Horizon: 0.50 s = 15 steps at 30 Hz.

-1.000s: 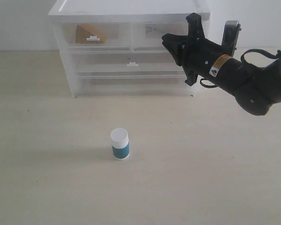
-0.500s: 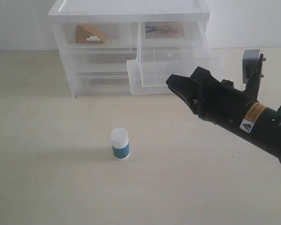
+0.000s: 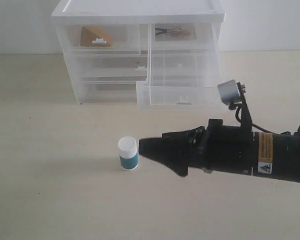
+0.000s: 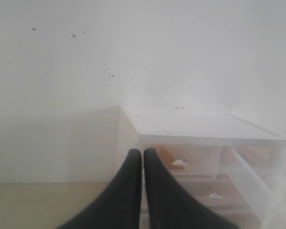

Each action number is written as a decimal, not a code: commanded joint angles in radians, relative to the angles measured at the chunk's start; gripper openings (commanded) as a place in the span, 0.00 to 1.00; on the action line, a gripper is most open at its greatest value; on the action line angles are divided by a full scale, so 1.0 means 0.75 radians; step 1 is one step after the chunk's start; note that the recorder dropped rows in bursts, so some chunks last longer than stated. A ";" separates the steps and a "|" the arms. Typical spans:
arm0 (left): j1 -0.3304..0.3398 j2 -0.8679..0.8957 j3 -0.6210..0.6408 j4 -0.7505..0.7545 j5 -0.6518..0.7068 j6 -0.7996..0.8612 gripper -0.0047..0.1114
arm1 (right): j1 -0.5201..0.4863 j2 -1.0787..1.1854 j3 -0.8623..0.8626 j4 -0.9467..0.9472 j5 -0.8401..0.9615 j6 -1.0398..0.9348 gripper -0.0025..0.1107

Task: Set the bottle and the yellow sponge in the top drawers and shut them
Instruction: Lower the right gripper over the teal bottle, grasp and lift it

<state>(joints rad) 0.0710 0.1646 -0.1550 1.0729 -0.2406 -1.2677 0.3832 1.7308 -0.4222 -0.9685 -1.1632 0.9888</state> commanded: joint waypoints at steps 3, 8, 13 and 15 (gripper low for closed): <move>0.000 -0.009 0.006 -0.015 -0.035 0.005 0.07 | 0.209 -0.011 -0.112 -0.020 0.460 -0.263 0.79; 0.000 -0.009 0.006 -0.015 -0.035 0.005 0.07 | 0.371 0.013 -0.334 -0.018 0.976 -0.389 0.79; 0.000 -0.009 0.006 -0.015 -0.035 0.005 0.07 | 0.382 0.138 -0.464 -0.018 1.039 -0.389 0.79; 0.000 -0.009 0.006 -0.015 -0.039 0.005 0.07 | 0.382 0.204 -0.503 -0.018 1.039 -0.390 0.79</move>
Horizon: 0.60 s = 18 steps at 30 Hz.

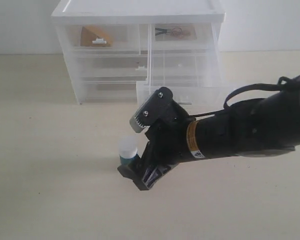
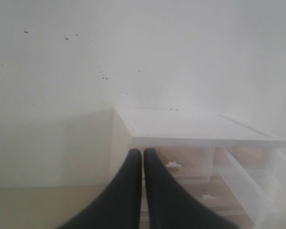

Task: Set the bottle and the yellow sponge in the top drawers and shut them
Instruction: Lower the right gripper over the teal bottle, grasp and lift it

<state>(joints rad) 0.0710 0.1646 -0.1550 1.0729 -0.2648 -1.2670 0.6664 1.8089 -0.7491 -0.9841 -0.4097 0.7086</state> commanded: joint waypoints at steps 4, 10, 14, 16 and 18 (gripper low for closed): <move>0.000 -0.009 0.006 -0.015 -0.006 0.004 0.07 | 0.004 0.201 -0.142 0.003 0.015 -0.041 0.69; 0.000 -0.009 0.006 -0.012 -0.006 0.004 0.07 | 0.014 0.190 -0.136 -0.088 -0.117 0.066 0.02; 0.000 -0.009 0.006 -0.012 -0.006 0.004 0.07 | 0.076 -0.005 -0.032 -0.405 -0.160 0.355 0.05; 0.000 -0.009 0.006 -0.012 -0.006 0.004 0.07 | 0.126 -0.155 0.029 -0.567 -0.166 0.492 0.05; 0.000 -0.009 0.006 -0.012 -0.006 0.004 0.07 | 0.195 -0.360 0.077 -0.703 -0.143 0.623 0.05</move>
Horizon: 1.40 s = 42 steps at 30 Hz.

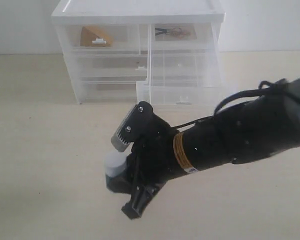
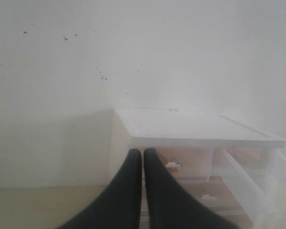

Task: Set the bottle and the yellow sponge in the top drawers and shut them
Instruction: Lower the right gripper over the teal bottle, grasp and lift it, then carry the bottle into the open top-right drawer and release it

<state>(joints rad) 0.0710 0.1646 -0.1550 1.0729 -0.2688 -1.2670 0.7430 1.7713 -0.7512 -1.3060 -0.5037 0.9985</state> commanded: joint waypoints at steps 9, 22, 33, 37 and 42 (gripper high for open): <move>0.000 -0.009 0.006 -0.012 -0.001 0.004 0.07 | 0.241 -0.928 0.049 -0.531 1.111 0.150 0.05; 0.000 -0.009 0.006 -0.012 0.008 0.004 0.07 | 0.241 -0.321 -0.211 -0.585 1.675 -0.491 0.05; 0.000 -0.009 0.006 -0.012 0.008 0.004 0.07 | 0.244 -0.221 -0.234 -0.585 1.734 -0.473 0.79; 0.000 -0.009 0.006 -0.012 0.008 0.004 0.07 | 0.246 -0.236 -0.237 -0.585 1.770 -0.473 0.85; 0.000 -0.009 0.006 -0.012 0.008 0.004 0.07 | 0.282 -0.380 -0.237 -0.460 1.827 -0.473 0.64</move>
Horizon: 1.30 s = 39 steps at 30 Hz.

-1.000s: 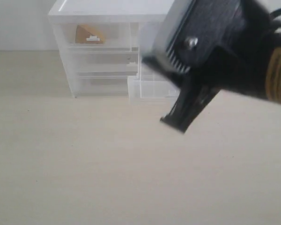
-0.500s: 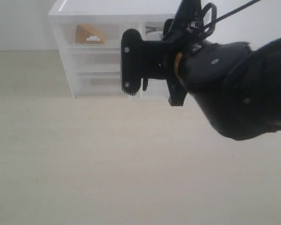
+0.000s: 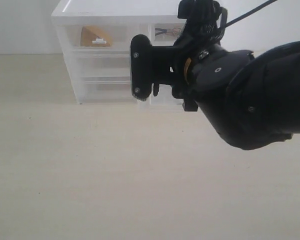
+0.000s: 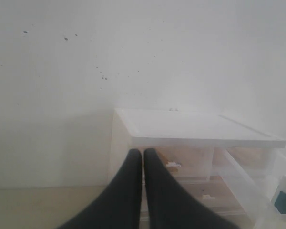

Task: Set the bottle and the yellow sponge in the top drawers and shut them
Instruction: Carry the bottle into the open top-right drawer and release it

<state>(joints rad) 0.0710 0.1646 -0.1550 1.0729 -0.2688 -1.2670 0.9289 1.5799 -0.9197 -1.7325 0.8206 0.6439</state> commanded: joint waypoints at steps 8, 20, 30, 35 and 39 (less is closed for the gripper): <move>0.000 -0.009 0.006 -0.012 0.005 0.004 0.07 | 0.137 -0.388 -0.010 0.853 -0.182 -0.181 0.06; 0.000 -0.009 0.006 -0.012 -0.003 0.004 0.07 | 0.005 -0.284 -0.010 0.930 -0.176 -0.258 0.06; 0.000 -0.009 0.006 -0.012 -0.003 0.004 0.07 | -0.234 -0.109 -0.013 0.866 -0.576 -0.181 0.06; 0.000 -0.009 0.006 -0.012 -0.003 0.004 0.07 | -0.243 0.016 -0.058 0.812 -0.609 -0.118 0.06; 0.000 -0.009 0.006 -0.012 -0.003 0.004 0.07 | -0.243 0.050 -0.079 0.779 -0.918 -0.104 0.06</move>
<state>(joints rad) 0.0710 0.1646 -0.1550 1.0729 -0.2688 -1.2670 0.7471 1.6110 -0.9647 -1.1208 0.2535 0.5578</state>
